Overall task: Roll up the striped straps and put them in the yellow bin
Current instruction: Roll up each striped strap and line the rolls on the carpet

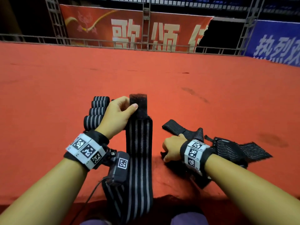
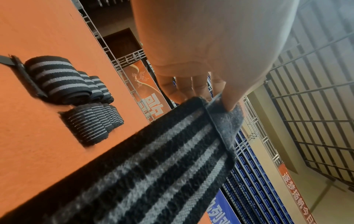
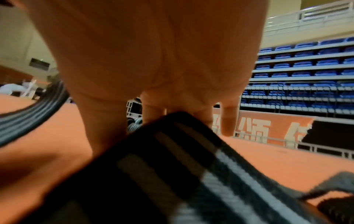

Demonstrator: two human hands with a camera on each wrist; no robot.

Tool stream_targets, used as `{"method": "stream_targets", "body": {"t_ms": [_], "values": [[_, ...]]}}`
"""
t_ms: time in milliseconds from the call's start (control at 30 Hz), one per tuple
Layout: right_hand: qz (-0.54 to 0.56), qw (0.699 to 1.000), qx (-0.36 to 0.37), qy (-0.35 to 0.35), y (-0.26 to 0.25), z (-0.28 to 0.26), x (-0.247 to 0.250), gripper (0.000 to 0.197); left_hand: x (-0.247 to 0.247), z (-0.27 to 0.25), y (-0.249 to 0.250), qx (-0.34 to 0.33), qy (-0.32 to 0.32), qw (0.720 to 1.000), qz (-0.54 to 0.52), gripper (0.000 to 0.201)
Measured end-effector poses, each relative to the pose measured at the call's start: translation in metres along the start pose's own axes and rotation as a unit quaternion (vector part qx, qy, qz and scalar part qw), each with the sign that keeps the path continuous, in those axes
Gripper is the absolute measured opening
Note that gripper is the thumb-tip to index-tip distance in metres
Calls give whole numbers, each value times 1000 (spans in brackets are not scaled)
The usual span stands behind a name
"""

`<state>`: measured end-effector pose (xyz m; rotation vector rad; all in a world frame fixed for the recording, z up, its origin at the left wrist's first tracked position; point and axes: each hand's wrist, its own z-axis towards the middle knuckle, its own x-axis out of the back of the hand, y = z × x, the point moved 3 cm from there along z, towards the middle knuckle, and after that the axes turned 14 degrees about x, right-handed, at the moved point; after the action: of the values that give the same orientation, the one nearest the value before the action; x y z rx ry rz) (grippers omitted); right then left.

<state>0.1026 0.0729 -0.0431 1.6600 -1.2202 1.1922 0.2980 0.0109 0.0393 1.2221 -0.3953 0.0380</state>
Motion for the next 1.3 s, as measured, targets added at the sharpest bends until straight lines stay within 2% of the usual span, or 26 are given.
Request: {"method": "stream_targets", "body": {"t_ms": [100, 200, 267, 400, 467, 533, 600, 667, 733, 867, 1000, 1100, 1200, 1300], "values": [[68, 997, -2, 28, 10, -9, 24, 22, 7, -2, 4, -1, 16, 1000, -7, 35], [162, 977, -9, 141, 33, -21, 59, 29, 12, -1, 6, -1, 28, 1000, -8, 35], [232, 938, -9, 257, 48, -30, 86, 35, 16, 1, 7, -4, 35, 999, -13, 36], [314, 834, 17, 453, 57, -47, 148, 32, 23, 8, 20, -14, 52, 998, -28, 31], [353, 784, 38, 509, 53, -52, 181, 30, 26, 12, 32, -22, 69, 997, -16, 33], [402, 739, 85, 534, 43, -56, 212, 24, 29, 17, 46, -33, 85, 996, -8, 33], [429, 708, 129, 545, 28, -57, 238, 17, 35, 24, 59, -38, 102, 994, -10, 33], [421, 697, 159, 558, 10, -57, 256, 9, 43, 31, 70, -40, 116, 992, -22, 31], [392, 702, 177, 567, -7, -53, 264, 3, 51, 34, 81, -54, 129, 990, -28, 28], [345, 733, 181, 558, -31, -42, 248, 26, 62, 31, 92, -86, 161, 983, -14, 28], [405, 732, 202, 509, -47, -34, 221, 24, 67, 27, 89, -98, 196, 976, 12, 30], [403, 737, 212, 500, -48, -30, 210, 40, 67, 27, 83, -93, 192, 977, 12, 24], [429, 719, 201, 509, -45, -29, 208, 26, 62, 26, 80, -95, 180, 979, 12, 25], [505, 697, 213, 464, -44, -33, 208, 23, 56, 26, 77, -97, 172, 980, 16, 29]]}}
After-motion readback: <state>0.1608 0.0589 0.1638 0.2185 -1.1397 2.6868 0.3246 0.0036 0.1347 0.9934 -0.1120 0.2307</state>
